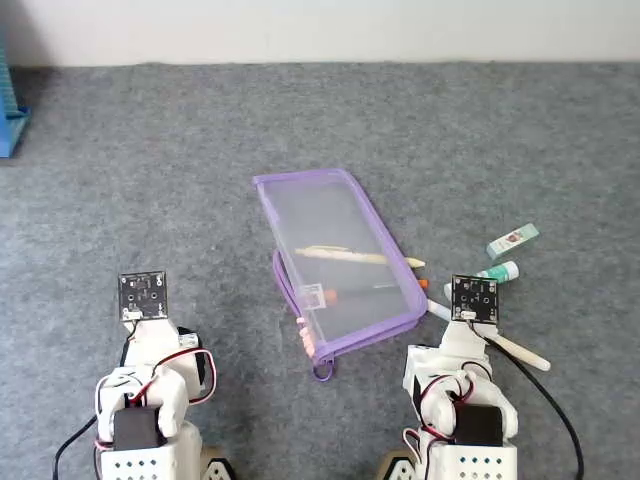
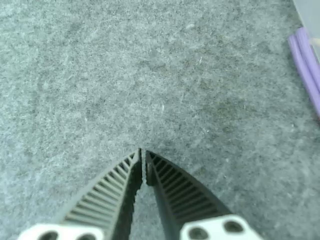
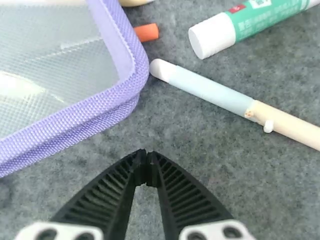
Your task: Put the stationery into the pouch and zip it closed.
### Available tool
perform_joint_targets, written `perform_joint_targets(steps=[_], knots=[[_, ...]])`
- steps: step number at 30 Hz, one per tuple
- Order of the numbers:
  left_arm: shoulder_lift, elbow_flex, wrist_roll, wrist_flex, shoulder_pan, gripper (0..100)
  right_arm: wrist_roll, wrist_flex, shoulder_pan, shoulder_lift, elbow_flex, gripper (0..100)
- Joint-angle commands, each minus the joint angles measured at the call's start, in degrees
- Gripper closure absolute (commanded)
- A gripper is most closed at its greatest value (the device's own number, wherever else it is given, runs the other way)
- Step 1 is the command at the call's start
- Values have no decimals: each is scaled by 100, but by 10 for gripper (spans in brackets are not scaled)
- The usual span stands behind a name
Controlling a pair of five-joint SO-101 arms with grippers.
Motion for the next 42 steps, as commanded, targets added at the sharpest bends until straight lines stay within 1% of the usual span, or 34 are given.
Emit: perform_joint_targets(steps=[1, 14, 17, 19, 21, 25, 27, 29, 33, 36, 37, 39, 42], knots=[[-97, -110, 53, 35, 0, 986, -35, 48, -57, -66, 79, 983], [-97, -110, 53, 35, 0, 986, -9, 40, -75, -66, 79, 980], [-97, -110, 53, 35, 0, 986, -9, 40, -374, -66, 79, 980], [-97, -110, 53, 35, 0, 986, -9, 31, -426, -66, 79, 980], [-97, -110, 53, 35, 0, 986, -9, -198, -453, -66, 79, 981], [-97, -110, 53, 35, 0, 986, -35, -1253, -409, -66, 79, 983], [-97, -110, 53, 35, 0, 986, -35, -1596, -435, -48, -70, 983], [-97, -110, 53, 35, 0, 986, -44, -1402, -532, -4, -457, 984], [-97, -110, 53, 35, 0, 986, -44, -171, -1253, 13, -1530, 984], [-97, -110, 53, 35, 0, 986, 53, -48, -1429, 171, -1916, 985], [-97, -110, 53, 35, 0, 986, 193, -31, -1543, 303, -2013, 985], [-97, -110, 53, 35, 0, 986, 387, 75, -1824, 664, -2215, 985], [-97, -110, 53, 35, 0, 986, 404, 321, -2369, 1437, -2541, 985]])
